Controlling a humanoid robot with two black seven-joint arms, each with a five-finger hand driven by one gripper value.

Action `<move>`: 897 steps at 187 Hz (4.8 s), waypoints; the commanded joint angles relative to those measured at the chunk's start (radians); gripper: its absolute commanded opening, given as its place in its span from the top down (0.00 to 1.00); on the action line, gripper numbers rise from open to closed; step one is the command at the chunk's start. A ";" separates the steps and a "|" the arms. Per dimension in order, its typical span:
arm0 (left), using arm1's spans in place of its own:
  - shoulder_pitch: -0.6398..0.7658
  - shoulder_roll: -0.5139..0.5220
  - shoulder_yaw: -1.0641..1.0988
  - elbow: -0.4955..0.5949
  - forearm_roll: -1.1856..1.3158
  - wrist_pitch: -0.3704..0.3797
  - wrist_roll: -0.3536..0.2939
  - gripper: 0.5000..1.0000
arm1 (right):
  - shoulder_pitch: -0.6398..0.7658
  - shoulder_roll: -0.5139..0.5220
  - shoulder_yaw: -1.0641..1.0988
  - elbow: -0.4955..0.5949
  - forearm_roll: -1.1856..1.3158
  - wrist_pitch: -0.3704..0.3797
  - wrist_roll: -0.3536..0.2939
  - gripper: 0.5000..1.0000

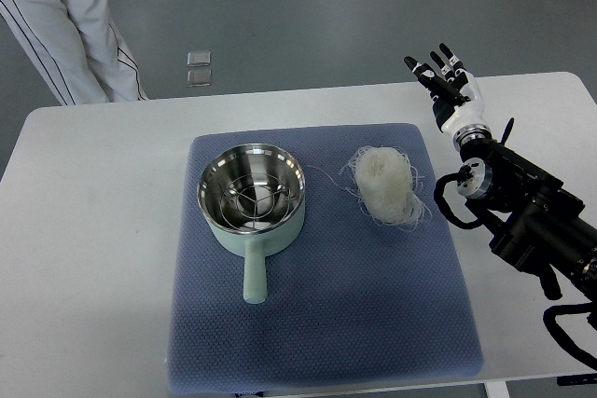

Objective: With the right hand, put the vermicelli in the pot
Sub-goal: 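Swing the right hand over and lower it toward the white vermicelli bundle, then close the right hand's fingers around the vermicelli bundle, then lift the vermicelli with the right hand and carry it over the saucepan, then lower the vermicelli into the saucepan and open the right hand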

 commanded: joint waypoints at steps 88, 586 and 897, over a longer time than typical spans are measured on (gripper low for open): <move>0.000 0.000 0.000 0.000 0.000 0.000 0.000 0.00 | 0.084 -0.246 -0.222 0.141 -0.274 0.040 -0.014 0.14; 0.000 0.000 0.000 0.000 0.000 0.000 0.000 0.00 | 0.357 -0.342 -0.719 0.355 -1.592 0.407 -0.049 0.97; 0.000 0.000 -0.001 0.000 0.000 0.000 0.000 0.00 | 0.512 0.014 -0.648 0.286 -1.410 0.384 -0.051 0.71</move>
